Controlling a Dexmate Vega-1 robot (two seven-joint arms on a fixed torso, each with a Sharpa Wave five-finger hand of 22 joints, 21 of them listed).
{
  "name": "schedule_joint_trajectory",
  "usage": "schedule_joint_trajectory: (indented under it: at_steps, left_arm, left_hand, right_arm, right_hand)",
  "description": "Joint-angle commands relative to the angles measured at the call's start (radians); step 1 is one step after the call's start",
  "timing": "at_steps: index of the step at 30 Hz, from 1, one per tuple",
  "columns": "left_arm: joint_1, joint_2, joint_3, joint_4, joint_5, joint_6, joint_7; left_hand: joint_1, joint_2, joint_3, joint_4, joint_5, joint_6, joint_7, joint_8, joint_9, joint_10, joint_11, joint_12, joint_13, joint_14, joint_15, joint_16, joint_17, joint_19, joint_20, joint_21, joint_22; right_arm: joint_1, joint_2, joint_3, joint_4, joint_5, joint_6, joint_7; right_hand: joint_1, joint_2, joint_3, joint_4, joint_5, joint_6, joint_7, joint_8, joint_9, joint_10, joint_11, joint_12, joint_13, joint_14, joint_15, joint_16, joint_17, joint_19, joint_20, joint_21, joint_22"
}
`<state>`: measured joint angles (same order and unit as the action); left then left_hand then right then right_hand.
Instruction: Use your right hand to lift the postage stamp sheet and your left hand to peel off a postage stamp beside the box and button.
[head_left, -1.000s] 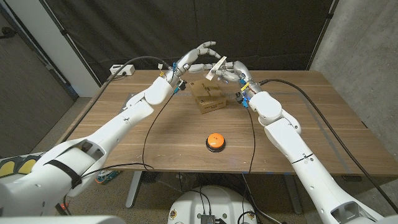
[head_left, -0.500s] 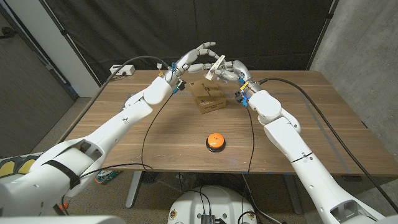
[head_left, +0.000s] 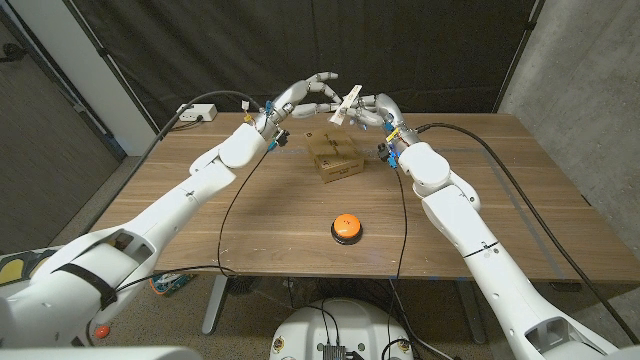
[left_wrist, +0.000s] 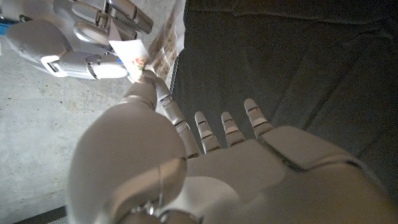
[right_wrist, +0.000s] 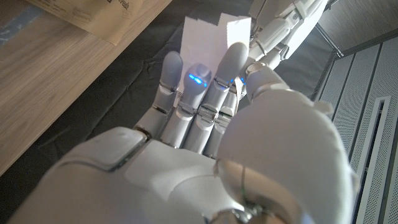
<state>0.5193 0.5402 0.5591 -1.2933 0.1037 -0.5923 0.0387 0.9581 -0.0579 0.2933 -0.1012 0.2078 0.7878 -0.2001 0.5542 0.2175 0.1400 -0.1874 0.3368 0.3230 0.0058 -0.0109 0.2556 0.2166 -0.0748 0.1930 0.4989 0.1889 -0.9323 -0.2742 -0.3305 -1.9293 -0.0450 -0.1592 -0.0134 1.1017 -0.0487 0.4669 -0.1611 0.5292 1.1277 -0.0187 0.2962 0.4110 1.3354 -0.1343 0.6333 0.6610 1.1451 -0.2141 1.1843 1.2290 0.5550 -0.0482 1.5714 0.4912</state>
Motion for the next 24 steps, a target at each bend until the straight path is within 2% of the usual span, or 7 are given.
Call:
schedule_joint_trajectory:
  at_steps: [1, 5, 8, 9, 10, 15, 24]
  left_arm:
    - [0.034, -0.009, -0.031, -0.031, -0.016, 0.057, 0.041]
    - [0.029, -0.015, -0.024, -0.027, 0.007, 0.054, 0.061]
    - [0.02, -0.024, -0.015, -0.012, 0.028, 0.031, 0.081]
    - [0.019, -0.026, -0.014, -0.011, 0.038, 0.028, 0.094]
    - [0.017, -0.03, -0.012, -0.005, 0.041, 0.018, 0.101]
    - [0.014, -0.043, -0.006, 0.001, 0.064, 0.008, 0.141]
    - [0.001, -0.055, 0.012, 0.017, 0.009, -0.017, 0.083]
  left_hand:
    - [-0.013, 0.006, -0.015, 0.008, -0.002, -0.092, 0.04, -0.053, -0.013, -0.009, 0.048, -0.002, 0.006, 0.004, 0.02, -0.002, 0.004, 0.002, 0.015, -0.008, 0.005]
    - [-0.023, -0.014, -0.031, 0.009, 0.002, -0.124, 0.013, -0.07, -0.014, -0.026, 0.055, -0.012, 0.008, -0.001, 0.025, -0.006, 0.003, 0.001, 0.019, -0.012, 0.006]
    - [-0.023, -0.018, -0.038, 0.008, 0.008, -0.117, -0.014, -0.07, -0.013, -0.031, 0.036, -0.016, 0.01, 0.0, 0.022, -0.006, 0.004, 0.005, 0.018, -0.014, 0.006]
    - [-0.016, -0.015, -0.037, 0.006, 0.011, -0.111, -0.018, -0.069, -0.013, -0.03, 0.018, -0.016, 0.01, 0.005, 0.015, -0.005, 0.004, 0.009, 0.017, -0.014, 0.006]
    - [-0.01, -0.014, -0.036, 0.002, 0.014, -0.106, -0.019, -0.068, -0.012, -0.024, 0.007, -0.015, 0.011, 0.011, 0.009, -0.003, 0.004, 0.018, 0.011, -0.012, 0.006]
    - [0.009, -0.007, -0.033, -0.005, 0.021, -0.094, -0.021, -0.066, -0.012, -0.013, 0.0, -0.012, 0.013, 0.023, 0.0, 0.0, 0.004, 0.027, 0.015, -0.012, 0.006]
    - [0.028, 0.006, -0.029, -0.009, 0.032, -0.088, -0.022, -0.069, -0.012, -0.006, 0.001, -0.012, 0.016, 0.037, -0.005, 0.005, 0.005, 0.043, 0.016, -0.01, 0.006]
  right_arm:
    - [0.008, -0.007, -0.005, 0.013, -0.006, 0.04, 0.013]
    - [0.008, -0.013, -0.003, 0.011, -0.001, 0.045, 0.023]
    - [0.009, -0.015, -0.005, 0.008, 0.0, 0.04, 0.027]
    - [0.009, -0.015, -0.005, 0.01, 0.001, 0.042, 0.026]
    - [0.009, -0.013, -0.003, 0.009, 0.004, 0.041, 0.025]
    - [0.004, -0.019, 0.002, -0.001, 0.01, 0.034, 0.031]
    - [-0.006, -0.03, 0.004, -0.016, 0.015, 0.047, 0.034]
  right_hand:
    - [-0.002, 0.006, 0.006, 0.0, 0.007, 0.049, 0.038, 0.006, 0.001, -0.002, 0.002, 0.006, 0.003, -0.001, -0.004, 0.01, 0.002, -0.006, -0.11, -0.001, -0.002]
    - [-0.003, 0.005, 0.007, -0.001, 0.007, 0.049, 0.038, 0.005, 0.002, -0.001, 0.002, 0.006, 0.003, -0.001, -0.004, 0.011, 0.002, -0.007, -0.111, 0.0, -0.002]
    - [-0.004, 0.005, 0.008, 0.0, 0.008, 0.051, 0.037, 0.004, 0.002, 0.0, 0.003, 0.006, 0.002, -0.002, -0.005, 0.013, 0.002, -0.011, -0.116, -0.001, -0.003]
    - [-0.004, 0.005, 0.009, 0.0, 0.008, 0.051, 0.037, 0.004, 0.002, 0.001, 0.002, 0.006, 0.002, -0.002, -0.005, 0.013, 0.002, -0.013, -0.118, -0.002, -0.004]
    - [-0.004, 0.005, 0.009, 0.0, 0.008, 0.051, 0.037, 0.004, 0.003, 0.001, 0.001, 0.006, 0.002, -0.002, -0.005, 0.014, 0.002, -0.013, -0.12, -0.003, -0.006]
    - [-0.003, 0.005, 0.011, -0.001, 0.009, 0.053, 0.038, 0.002, 0.003, 0.0, 0.001, 0.006, 0.003, -0.002, -0.005, 0.016, 0.002, -0.011, -0.127, -0.003, -0.011]
    - [-0.001, 0.002, 0.013, -0.004, 0.011, 0.054, 0.038, -0.001, 0.005, 0.001, 0.003, 0.006, 0.003, 0.001, -0.005, 0.022, 0.003, 0.01, -0.129, 0.0, -0.022]
